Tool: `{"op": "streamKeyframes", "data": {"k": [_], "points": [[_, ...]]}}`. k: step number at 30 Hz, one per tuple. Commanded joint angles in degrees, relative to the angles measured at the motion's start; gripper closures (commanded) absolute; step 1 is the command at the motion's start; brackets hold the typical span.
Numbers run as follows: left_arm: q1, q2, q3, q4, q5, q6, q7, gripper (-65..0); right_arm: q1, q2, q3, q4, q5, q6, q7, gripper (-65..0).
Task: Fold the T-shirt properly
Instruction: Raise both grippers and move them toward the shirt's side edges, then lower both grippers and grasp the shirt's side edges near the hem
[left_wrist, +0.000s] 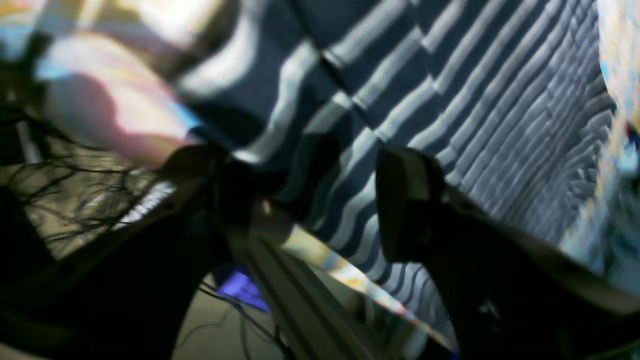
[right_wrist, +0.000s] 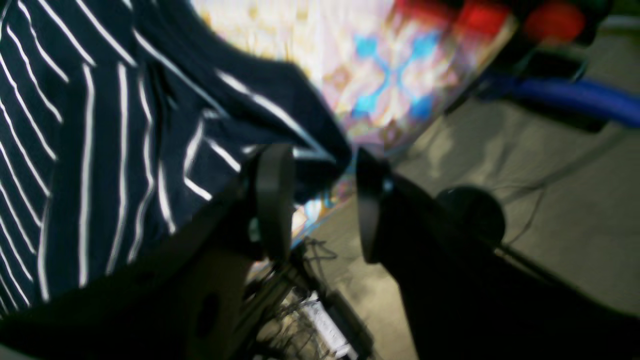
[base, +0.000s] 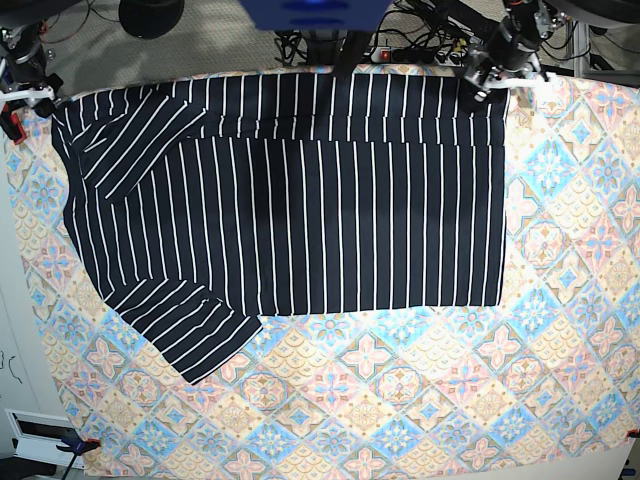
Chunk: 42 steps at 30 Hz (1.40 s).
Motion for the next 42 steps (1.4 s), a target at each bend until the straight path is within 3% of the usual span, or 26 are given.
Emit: {"op": "streamKeyframes", "data": {"k": [1,10,16,19,24,28,35,42], "points": [[1.84,-0.44,-1.14,0.56,0.39,0.16,0.81,-38.5,-0.20,1.17,0.56,1.94,0.97,0.49,1.02,-21.0],[5.70,-0.53,-3.60,6.45,0.30,0.08,3.01,-38.1,-0.29,1.17,0.56,5.89,0.97,0.49,1.02,-21.0],[4.30,-0.53,-3.60,14.54,0.30,0.25,3.09,-38.0,-0.03,1.17,0.21,10.03,0.97,0.49,0.93,-21.0],[2.36,-0.79,-3.69,16.91,0.30,0.34,3.18,-38.0,1.03,1.17,0.12,12.75,0.97,0.49,-1.97,-21.0],[-4.49,-1.67,-3.69,17.18,0.83,0.34,3.36,-38.0,5.95,1.17,0.12,15.21,0.97,0.49,-7.86,-21.0],[-12.14,-3.96,-3.51,16.12,0.83,0.34,7.75,-38.0,10.00,1.26,-0.85,15.83,1.06,0.49,-11.90,-21.0],[-23.48,-8.26,-3.60,9.00,3.29,0.34,9.16,-38.0,15.09,2.85,-9.29,15.39,0.80,0.49,-12.26,-21.0],[-34.12,-9.05,-3.25,-2.52,8.74,0.34,9.42,-38.0,22.48,3.72,-20.45,15.30,-12.83,0.49,-12.26,-21.0]]}}
